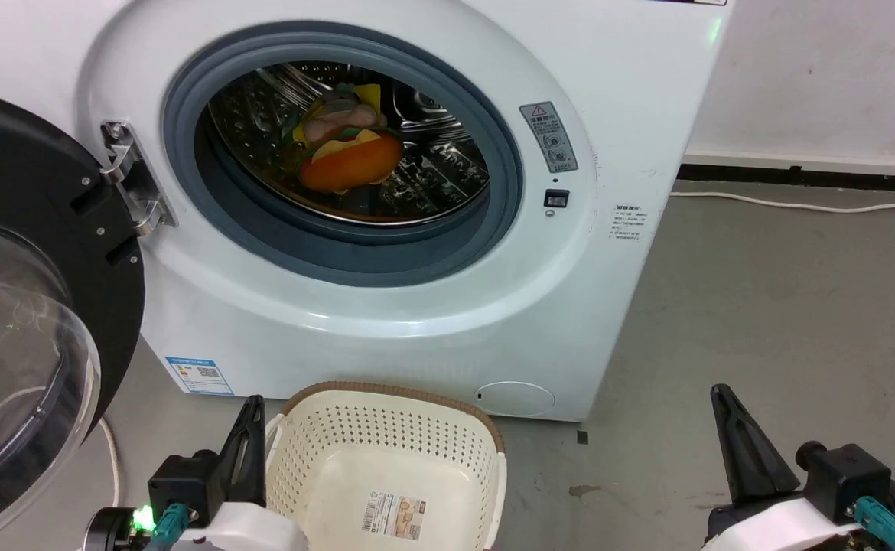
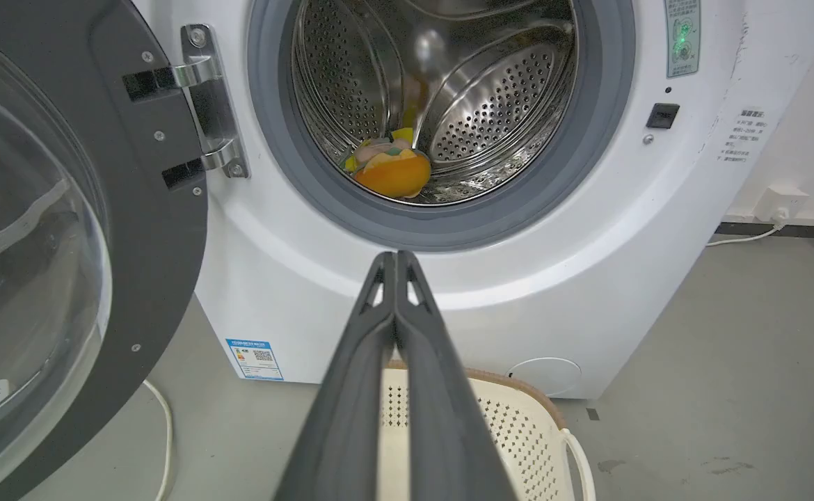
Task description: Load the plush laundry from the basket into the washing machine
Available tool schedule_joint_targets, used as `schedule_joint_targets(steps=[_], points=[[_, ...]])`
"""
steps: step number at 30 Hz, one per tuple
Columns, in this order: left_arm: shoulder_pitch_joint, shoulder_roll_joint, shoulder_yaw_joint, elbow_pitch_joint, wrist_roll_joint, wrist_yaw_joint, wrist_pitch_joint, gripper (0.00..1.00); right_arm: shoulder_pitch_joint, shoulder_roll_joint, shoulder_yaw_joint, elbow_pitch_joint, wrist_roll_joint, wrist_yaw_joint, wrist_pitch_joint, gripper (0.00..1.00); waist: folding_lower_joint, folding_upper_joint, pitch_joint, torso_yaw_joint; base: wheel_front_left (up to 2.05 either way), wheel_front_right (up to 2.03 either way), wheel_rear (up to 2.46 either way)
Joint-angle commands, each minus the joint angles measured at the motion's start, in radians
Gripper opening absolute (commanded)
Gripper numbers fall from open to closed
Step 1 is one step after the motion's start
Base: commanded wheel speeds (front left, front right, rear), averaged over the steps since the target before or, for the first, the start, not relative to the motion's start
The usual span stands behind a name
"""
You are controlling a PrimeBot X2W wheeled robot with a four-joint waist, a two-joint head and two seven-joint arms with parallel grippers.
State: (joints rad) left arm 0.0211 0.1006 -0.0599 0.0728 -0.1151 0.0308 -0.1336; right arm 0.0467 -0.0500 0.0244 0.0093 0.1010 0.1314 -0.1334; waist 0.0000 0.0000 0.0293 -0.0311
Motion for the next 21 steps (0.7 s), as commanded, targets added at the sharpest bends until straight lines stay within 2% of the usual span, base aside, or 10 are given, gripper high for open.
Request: schedule_joint_targets(steps=[1, 21], points=[[-0.009, -0.007, 0.003, -0.006, 0.012, -0.006, 0.005, 0.0, -0.019, 0.0, -0.004, -0.003, -0.009, 0.0, 0.004, 0.0, 0.0, 0.0, -0.001, 0.001, 0.0, 0.0, 0.0], [-0.013, -0.021, 0.021, -0.027, 0.045, -0.014, 0.046, 0.0, -0.028, 0.0, -0.01, -0.005, -0.038, 0.0, 0.045, 0.0, 0.0, 0.0, -0.01, 0.01, 0.0, 0.0, 0.0]])
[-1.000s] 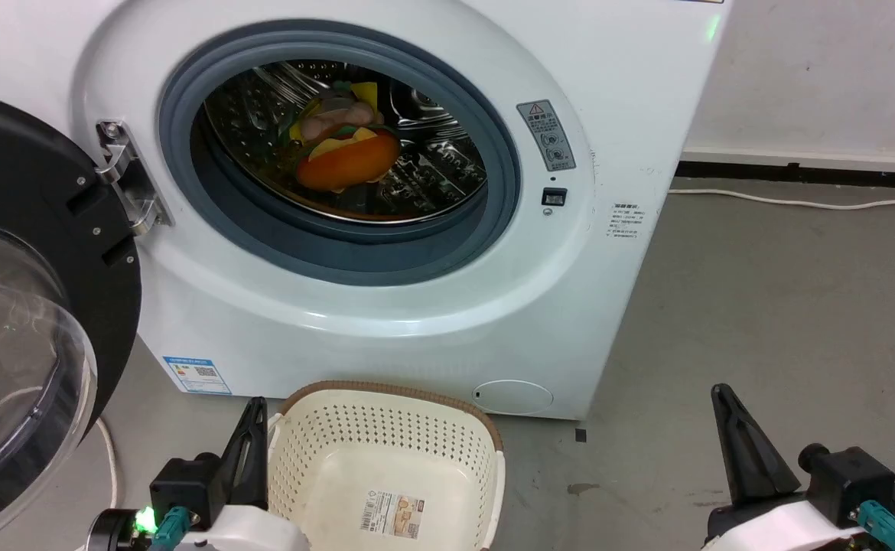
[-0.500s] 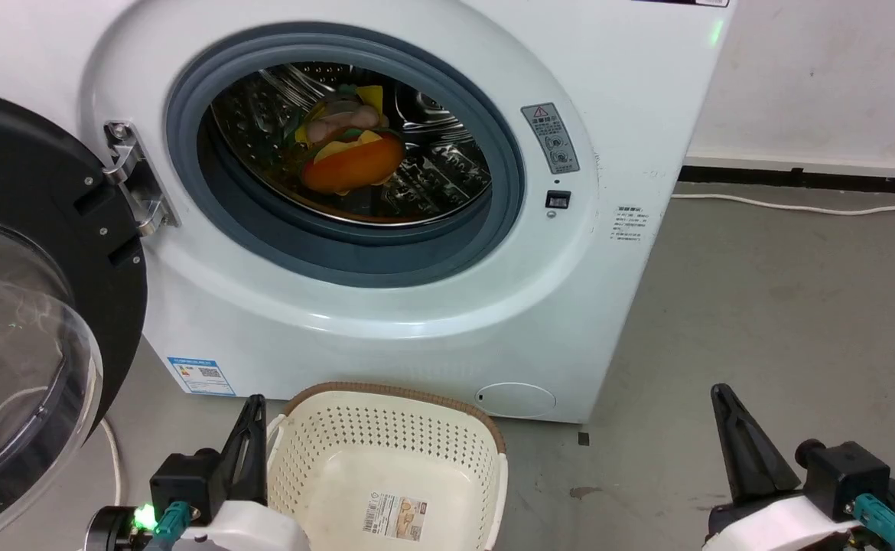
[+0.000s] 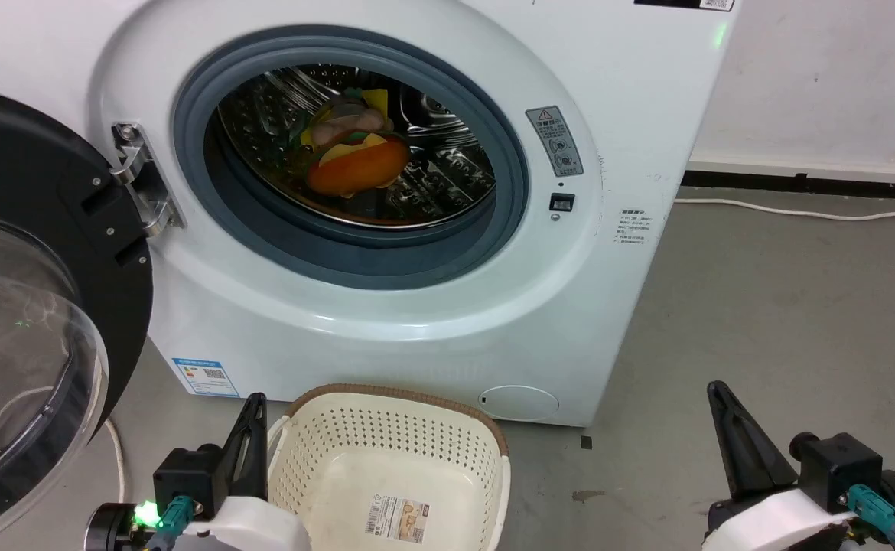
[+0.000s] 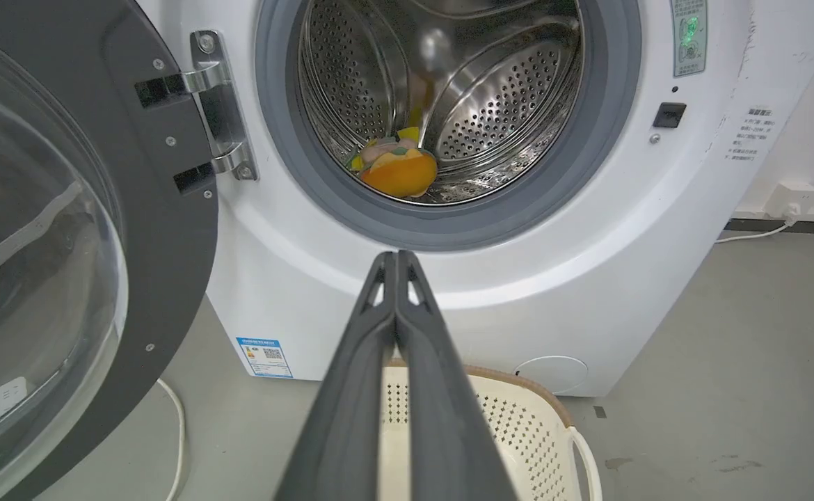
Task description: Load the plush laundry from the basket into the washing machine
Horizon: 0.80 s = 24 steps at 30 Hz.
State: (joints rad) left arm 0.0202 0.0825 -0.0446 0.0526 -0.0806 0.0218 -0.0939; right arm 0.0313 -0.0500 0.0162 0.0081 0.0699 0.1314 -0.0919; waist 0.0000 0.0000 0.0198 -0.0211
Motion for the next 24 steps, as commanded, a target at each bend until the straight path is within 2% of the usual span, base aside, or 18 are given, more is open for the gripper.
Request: schedule_joint_targets(steps=[1, 24], points=[[-0.012, -0.003, 0.007, -0.008, 0.012, -0.005, 0.008, 0.0, -0.013, 0.0, -0.002, -0.004, -0.008, 0.0, 0.006, 0.0, 0.0, 0.0, -0.001, 0.001, 0.0, 0.0, 0.0], [-0.017, -0.021, 0.03, -0.036, 0.054, -0.015, 0.061, 0.0, -0.024, 0.0, -0.011, -0.007, -0.046, -0.001, 0.059, 0.0, 0.0, 0.0, -0.012, 0.013, 0.0, 0.0, 0.0]])
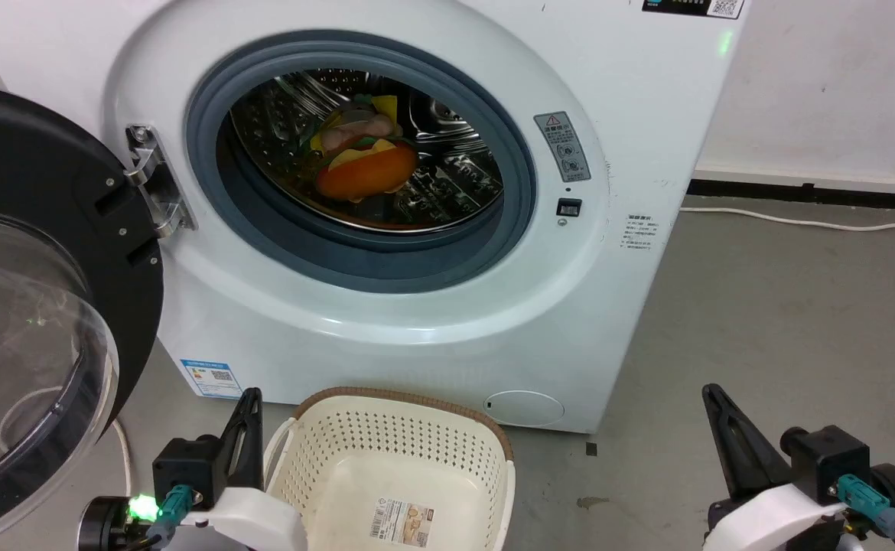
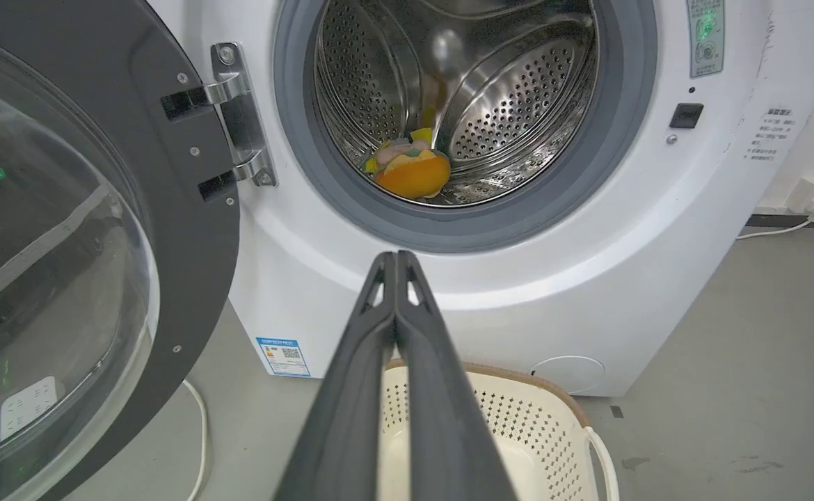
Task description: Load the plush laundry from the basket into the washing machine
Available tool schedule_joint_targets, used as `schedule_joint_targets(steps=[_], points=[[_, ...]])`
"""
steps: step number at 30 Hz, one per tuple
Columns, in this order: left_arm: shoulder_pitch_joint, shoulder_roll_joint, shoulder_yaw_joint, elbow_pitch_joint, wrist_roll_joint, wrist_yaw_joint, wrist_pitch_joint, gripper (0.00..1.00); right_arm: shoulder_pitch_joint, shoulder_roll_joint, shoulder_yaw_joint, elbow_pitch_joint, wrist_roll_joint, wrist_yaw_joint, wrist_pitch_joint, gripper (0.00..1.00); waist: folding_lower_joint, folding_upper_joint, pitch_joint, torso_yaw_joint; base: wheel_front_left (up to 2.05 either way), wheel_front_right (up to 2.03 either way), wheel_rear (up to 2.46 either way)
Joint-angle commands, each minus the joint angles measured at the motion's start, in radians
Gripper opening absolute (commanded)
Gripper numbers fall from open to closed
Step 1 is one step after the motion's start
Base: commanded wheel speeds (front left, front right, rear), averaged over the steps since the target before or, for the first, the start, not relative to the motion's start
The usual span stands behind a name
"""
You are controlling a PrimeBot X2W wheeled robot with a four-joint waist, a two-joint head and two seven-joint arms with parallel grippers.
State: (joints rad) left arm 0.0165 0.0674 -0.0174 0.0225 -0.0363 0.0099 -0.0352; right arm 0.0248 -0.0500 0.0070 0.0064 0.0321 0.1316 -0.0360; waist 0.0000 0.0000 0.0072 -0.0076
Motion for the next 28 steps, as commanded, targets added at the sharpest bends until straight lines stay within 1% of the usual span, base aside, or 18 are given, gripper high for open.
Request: schedule_joint_targets(steps=[1, 16, 28], points=[[-0.014, -0.007, 0.005, -0.008, 0.013, -0.004, 0.006, 0.0, -0.019, 0.0, -0.002, -0.005, -0.012, -0.001, 0.007, 0.0, 0.0, 0.0, -0.001, 0.001, 0.0, 0.0, 0.0], [-0.017, -0.017, 0.017, -0.022, 0.036, -0.01, 0.035, 0.0, -0.025, 0.0, -0.007, -0.006, -0.032, -0.001, 0.036, 0.0, 0.0, 0.0, -0.007, 0.008, 0.0, 0.0, 0.0], [-0.017, -0.017, 0.017, -0.023, 0.036, -0.01, 0.035, 0.0, -0.025, 0.0, -0.007, -0.006, -0.032, -0.001, 0.036, 0.0, 0.0, 0.0, -0.007, 0.008, 0.0, 0.0, 0.0]])
